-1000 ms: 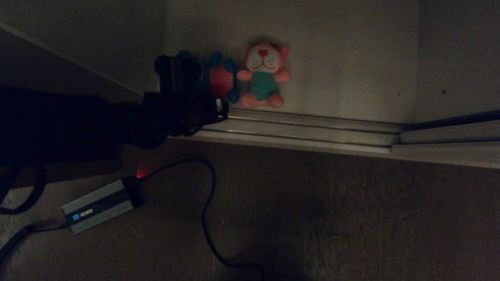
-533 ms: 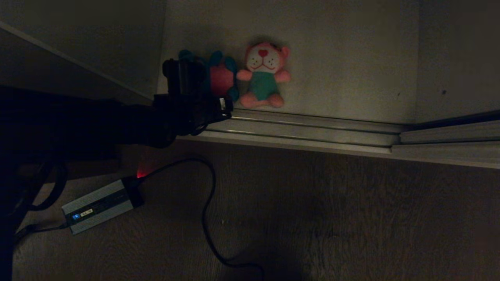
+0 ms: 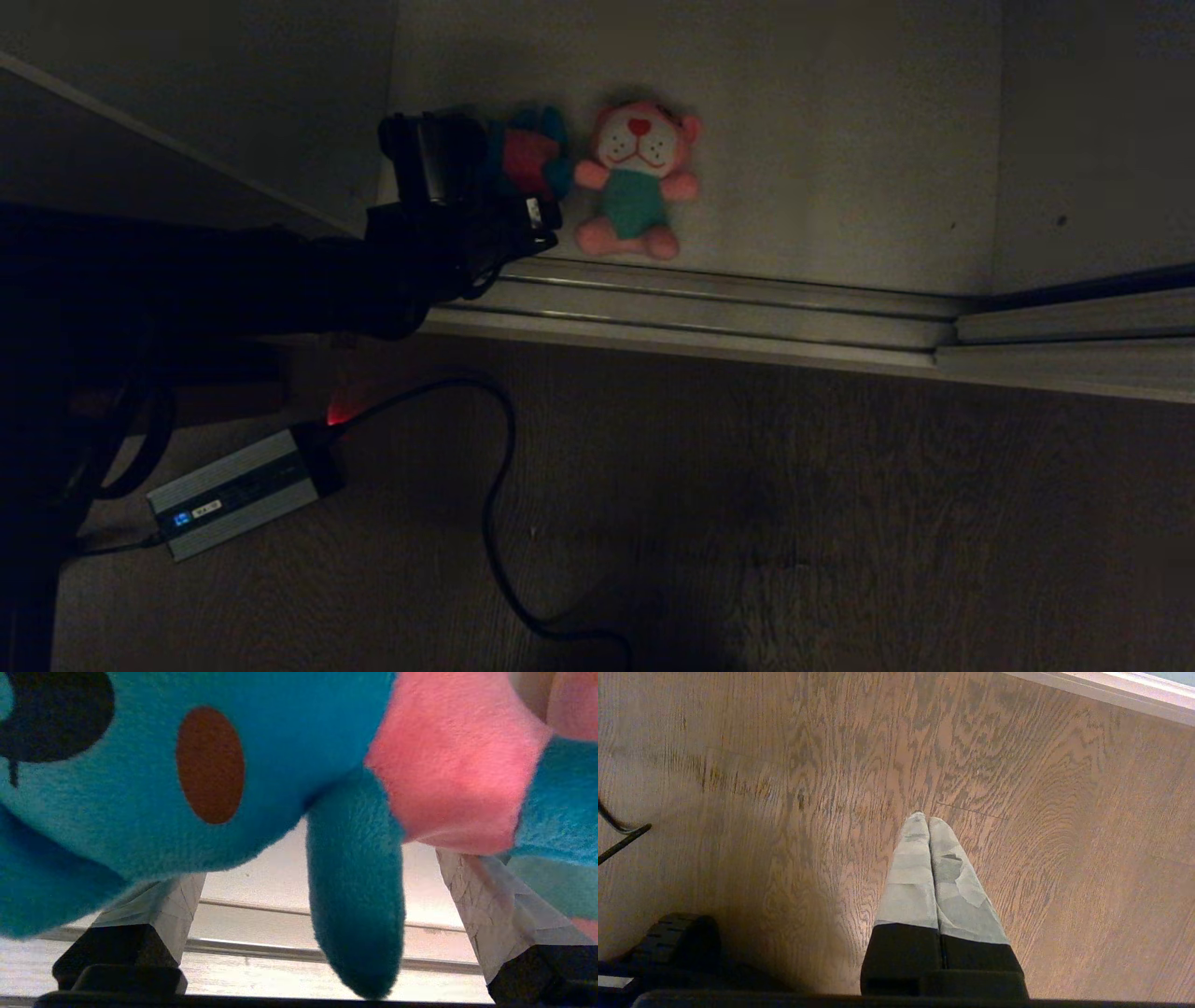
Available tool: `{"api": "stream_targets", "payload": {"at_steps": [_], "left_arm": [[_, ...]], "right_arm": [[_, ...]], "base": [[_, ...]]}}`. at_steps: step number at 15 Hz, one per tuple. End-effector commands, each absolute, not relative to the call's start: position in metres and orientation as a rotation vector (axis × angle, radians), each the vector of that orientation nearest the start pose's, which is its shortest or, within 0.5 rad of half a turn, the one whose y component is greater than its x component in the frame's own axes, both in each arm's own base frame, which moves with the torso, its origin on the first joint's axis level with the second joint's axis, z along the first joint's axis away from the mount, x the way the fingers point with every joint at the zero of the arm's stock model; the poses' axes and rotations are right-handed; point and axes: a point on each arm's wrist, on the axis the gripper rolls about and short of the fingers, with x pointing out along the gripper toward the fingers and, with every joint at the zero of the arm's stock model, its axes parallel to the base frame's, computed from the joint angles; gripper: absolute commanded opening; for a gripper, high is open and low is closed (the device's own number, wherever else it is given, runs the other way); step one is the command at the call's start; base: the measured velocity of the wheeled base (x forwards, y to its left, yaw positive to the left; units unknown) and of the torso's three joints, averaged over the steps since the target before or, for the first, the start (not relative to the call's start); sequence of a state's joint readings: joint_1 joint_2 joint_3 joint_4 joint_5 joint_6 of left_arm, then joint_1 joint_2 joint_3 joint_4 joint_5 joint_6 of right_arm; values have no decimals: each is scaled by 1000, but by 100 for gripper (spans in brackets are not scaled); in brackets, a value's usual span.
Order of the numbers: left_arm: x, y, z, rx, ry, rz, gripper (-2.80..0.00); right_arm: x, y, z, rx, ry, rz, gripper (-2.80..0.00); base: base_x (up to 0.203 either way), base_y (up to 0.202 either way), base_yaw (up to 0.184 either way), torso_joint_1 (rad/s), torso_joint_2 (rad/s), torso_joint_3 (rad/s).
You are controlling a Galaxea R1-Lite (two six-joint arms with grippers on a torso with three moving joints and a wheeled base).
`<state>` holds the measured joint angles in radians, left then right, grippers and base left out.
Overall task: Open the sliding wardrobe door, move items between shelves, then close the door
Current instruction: Place the blue doll on the higher shelf
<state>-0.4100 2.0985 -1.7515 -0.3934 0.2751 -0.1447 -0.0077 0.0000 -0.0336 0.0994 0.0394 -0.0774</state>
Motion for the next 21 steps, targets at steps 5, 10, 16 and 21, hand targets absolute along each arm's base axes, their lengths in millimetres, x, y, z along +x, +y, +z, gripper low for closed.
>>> {"api": "stream_targets", "payload": {"at_steps": [5, 10, 16, 21], "left_arm": [[408, -170, 282, -163, -56, -141, -280], [412, -172, 284, -158, -73, -144, -280], [407, -174, 293, -163, -93, -158, -280], [358, -174, 314, -145, -48, -234, -280]], "right_arm": [[-26, 1, 75, -77, 63, 35, -280], [-26, 1, 75, -77, 63, 35, -280], [-26, 1, 75, -77, 63, 35, -280], [-26, 1, 75, -77, 63, 35, -280]], "base": [[0, 0, 0, 0, 0, 0], [0, 0, 0, 0, 0, 0], [0, 0, 0, 0, 0, 0], [0, 0, 0, 0, 0, 0]]}}
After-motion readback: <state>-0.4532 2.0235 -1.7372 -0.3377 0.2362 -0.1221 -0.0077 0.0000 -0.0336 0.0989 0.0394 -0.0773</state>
